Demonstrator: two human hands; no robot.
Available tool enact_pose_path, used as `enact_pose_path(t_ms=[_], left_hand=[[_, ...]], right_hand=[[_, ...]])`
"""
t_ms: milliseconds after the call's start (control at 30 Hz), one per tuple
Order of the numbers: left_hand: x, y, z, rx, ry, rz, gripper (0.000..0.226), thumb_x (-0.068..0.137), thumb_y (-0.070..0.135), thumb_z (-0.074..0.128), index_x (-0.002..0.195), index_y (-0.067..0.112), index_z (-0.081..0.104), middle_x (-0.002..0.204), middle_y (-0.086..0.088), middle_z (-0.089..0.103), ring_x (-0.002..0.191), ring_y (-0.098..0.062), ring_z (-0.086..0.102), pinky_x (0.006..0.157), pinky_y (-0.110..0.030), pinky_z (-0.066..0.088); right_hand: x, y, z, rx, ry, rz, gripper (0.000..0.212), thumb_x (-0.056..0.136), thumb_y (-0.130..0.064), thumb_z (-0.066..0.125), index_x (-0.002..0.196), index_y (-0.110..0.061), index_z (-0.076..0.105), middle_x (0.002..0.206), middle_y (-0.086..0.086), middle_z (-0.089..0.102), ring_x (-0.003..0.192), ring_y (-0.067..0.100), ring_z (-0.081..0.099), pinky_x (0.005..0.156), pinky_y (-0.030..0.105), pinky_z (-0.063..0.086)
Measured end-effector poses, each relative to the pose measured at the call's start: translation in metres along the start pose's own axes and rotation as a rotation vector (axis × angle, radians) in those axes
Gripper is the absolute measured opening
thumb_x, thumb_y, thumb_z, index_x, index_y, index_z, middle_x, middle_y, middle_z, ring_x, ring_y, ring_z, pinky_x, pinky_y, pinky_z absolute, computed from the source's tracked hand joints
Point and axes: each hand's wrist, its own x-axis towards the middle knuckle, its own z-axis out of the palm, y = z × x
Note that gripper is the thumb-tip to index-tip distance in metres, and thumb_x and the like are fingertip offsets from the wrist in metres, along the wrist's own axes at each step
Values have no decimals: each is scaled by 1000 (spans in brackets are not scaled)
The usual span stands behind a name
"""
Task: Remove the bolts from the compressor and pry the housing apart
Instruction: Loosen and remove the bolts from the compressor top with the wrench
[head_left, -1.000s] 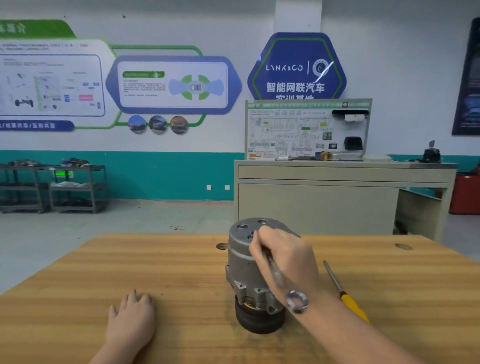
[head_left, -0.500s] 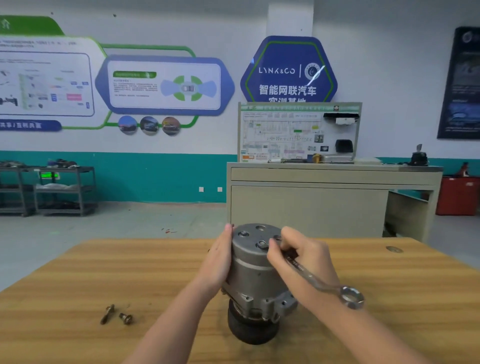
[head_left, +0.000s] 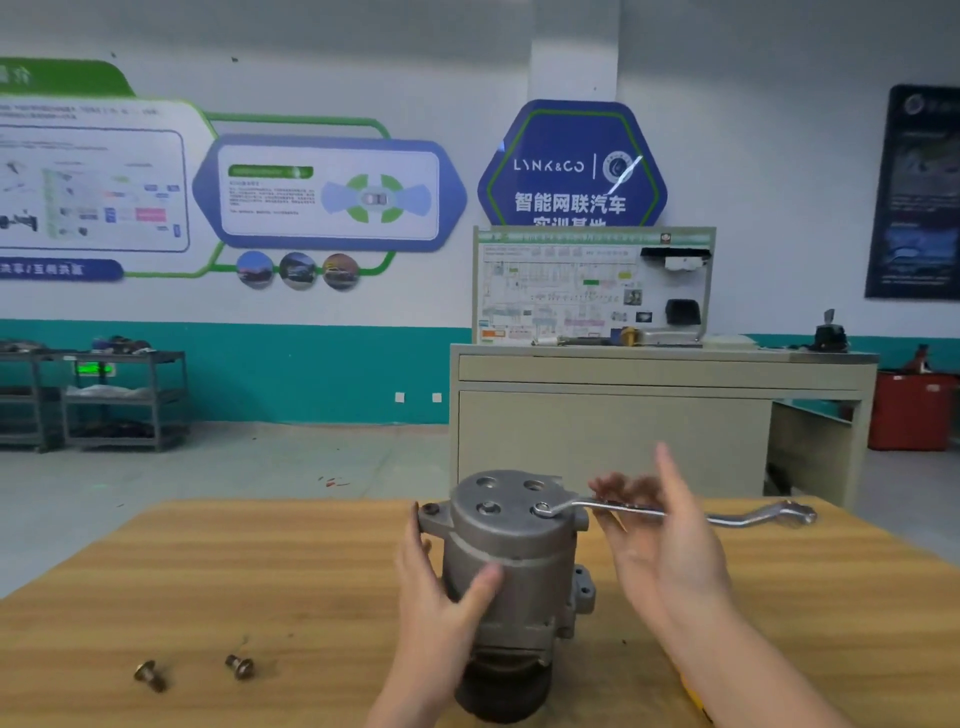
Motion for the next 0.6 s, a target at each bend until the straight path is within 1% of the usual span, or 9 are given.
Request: enact_pose_path(t_ms=[67, 100, 133, 200, 233, 300, 433, 467, 600], left_hand=[[0, -12, 0, 53, -78, 26, 147, 34, 80, 78, 149, 45, -6, 146, 24, 30, 135, -12, 41, 111, -47, 38], [4, -16, -2, 100, -97, 53, 145, 32, 76, 82, 149, 45, 1, 142, 27, 36, 131, -9, 46, 107, -44, 42], [9, -18, -5, 156, -107, 87, 136, 34, 72, 85, 146, 45, 14, 136, 28, 43, 126, -5, 50, 103, -40, 46], [16, -20, -10, 299, -123, 153, 105, 37, 72, 83, 129, 51, 36, 121, 30, 51, 119, 1, 49, 96, -33, 47], [18, -20, -11, 368, -138, 162, 96, 36, 76, 79, 120, 52, 38, 116, 31, 51, 117, 3, 47, 95, -30, 45], [17, -19, -14, 405, -166, 150, 94, 33, 82, 75, 113, 53, 36, 113, 31, 52, 115, 4, 49, 93, -27, 46], [10, -19, -13, 313, -139, 215, 98, 40, 69, 85, 123, 57, 33, 119, 34, 55, 112, 16, 50, 86, -8, 44], [10, -19, -11, 320, -120, 242, 97, 42, 67, 85, 123, 57, 34, 119, 36, 54, 111, 18, 49, 84, -7, 43], [10, -20, -8, 331, -89, 203, 89, 41, 69, 82, 118, 50, 40, 114, 28, 57, 109, 8, 52, 87, -21, 47]], right_hand=[[2, -2, -1, 214, 98, 24, 54, 94, -43, 52, 49, -13, 52, 50, 7, 49, 49, 23, 58, 71, 43, 53], [3, -3, 1, 255, 120, 26, 56, 98, -41, 44, 50, -13, 47, 45, 5, 42, 43, 21, 50, 70, 45, 52], [4, -4, 3, 252, 123, 29, 54, 100, -37, 38, 52, -14, 42, 43, 3, 34, 39, 19, 42, 69, 44, 50], [10, -7, 9, 203, 102, 59, 49, 100, -25, 29, 51, -16, 34, 40, 0, 24, 35, 17, 28, 63, 37, 42], [15, -9, 13, 179, 94, 87, 49, 98, -21, 27, 49, -17, 32, 40, -1, 21, 34, 17, 24, 61, 35, 38], [28, -13, 17, 143, 105, 154, 51, 97, -19, 24, 46, -18, 29, 38, -2, 18, 32, 16, 20, 58, 33, 33], [51, -16, 16, 110, 138, 283, 56, 98, -19, 20, 43, -19, 29, 36, -3, 18, 29, 16, 18, 56, 31, 32], [56, -17, 15, 103, 144, 301, 60, 98, -18, 19, 39, -18, 30, 36, -3, 18, 29, 16, 18, 55, 30, 32], [70, -19, 13, 35, 170, 379, 64, 97, -12, 15, 35, -16, 29, 33, -3, 18, 26, 16, 18, 55, 28, 31]])
